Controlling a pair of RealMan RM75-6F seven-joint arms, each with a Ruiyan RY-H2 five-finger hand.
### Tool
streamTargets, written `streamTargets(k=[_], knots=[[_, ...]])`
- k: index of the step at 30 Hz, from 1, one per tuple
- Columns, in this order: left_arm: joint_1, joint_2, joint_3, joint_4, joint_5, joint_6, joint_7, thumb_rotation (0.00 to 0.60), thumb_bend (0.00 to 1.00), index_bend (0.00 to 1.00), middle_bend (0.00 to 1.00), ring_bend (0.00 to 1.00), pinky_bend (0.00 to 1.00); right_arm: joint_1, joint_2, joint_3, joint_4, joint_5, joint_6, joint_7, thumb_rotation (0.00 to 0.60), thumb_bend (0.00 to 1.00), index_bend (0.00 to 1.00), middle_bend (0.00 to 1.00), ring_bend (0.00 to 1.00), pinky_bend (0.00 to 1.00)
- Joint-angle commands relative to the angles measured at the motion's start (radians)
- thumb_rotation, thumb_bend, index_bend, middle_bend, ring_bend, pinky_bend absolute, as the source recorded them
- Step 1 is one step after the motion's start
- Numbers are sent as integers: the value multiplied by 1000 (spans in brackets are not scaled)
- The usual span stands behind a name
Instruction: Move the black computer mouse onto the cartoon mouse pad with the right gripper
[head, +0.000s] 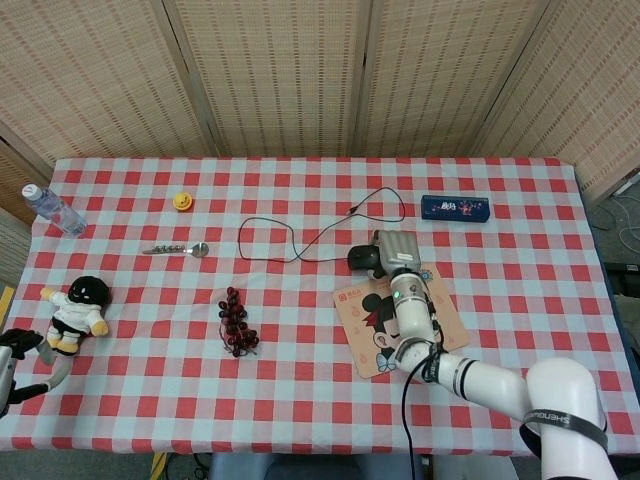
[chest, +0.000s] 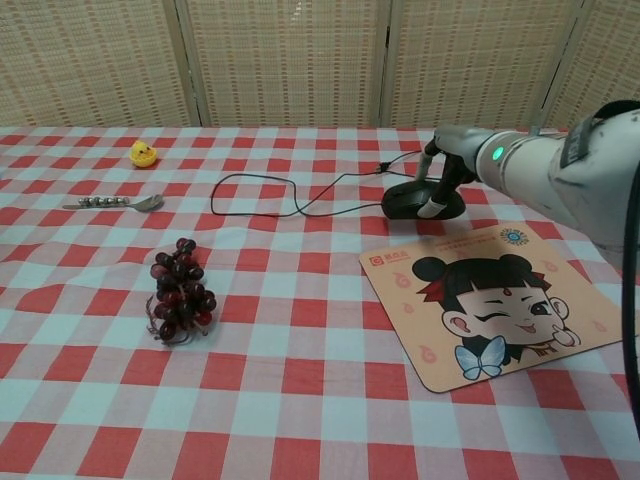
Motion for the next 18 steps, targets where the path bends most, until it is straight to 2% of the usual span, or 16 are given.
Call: streamTargets(k=[1, 7, 13, 18], knots=[[0, -2, 1, -1, 2, 0, 5, 600, 193, 833, 596, 448, 540, -39, 63, -27, -107, -50, 51, 12, 600, 219, 488, 1000, 1000, 1000], [-4, -8, 1, 0, -3, -10, 19, 600, 192, 833, 596, 448, 540, -105, 146, -85, -260, -124, 83, 51, 600, 219, 487, 1000, 1000, 1000], [-6, -11, -1, 1, -9, -14, 27, 600, 191, 833, 596, 448, 540, -167, 189, -148, -328, -220, 103, 112, 600, 219, 488, 1000, 1000, 1000], [-5, -11, -1, 0, -5, -11, 24, 600, 191, 849, 607, 448, 540, -220, 210, -173, -361, -275, 108, 195, 600, 252, 488, 1000, 1000, 1000]])
